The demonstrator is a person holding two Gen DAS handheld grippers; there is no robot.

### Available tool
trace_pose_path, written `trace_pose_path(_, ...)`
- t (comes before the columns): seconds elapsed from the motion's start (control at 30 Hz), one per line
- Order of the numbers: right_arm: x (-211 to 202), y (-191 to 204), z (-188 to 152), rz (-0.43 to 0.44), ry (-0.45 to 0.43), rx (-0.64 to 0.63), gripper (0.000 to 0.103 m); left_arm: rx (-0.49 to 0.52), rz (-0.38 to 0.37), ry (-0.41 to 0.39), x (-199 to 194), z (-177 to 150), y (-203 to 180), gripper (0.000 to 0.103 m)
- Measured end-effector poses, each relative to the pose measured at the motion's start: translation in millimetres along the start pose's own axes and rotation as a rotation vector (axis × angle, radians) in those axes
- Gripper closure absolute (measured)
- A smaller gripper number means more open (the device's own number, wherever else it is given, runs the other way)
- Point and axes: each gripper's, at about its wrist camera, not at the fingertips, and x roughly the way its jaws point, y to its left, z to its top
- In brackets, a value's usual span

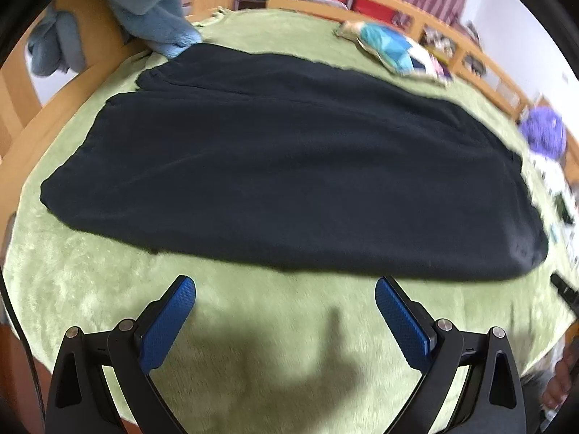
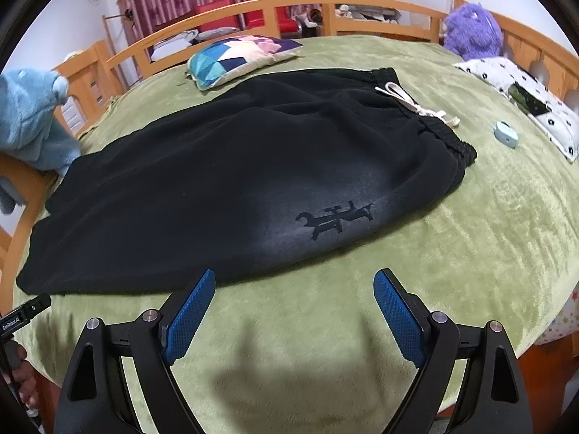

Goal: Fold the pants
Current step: 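Lower both tools toward the waistband and leg edges of the sweatpants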

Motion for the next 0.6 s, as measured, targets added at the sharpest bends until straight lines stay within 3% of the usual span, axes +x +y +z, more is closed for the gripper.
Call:
trace_pose_path(0.13,8,-16,7,0.001,-0.004,0.046,0.014,-0.077,-0.089,0.000,7,10,27,0.003)
trace_pose_path(0.6,52,-76,31,0.118,0.052,0.320,0.014,-0.262,-0.083,0.002,48,15,87,0.010)
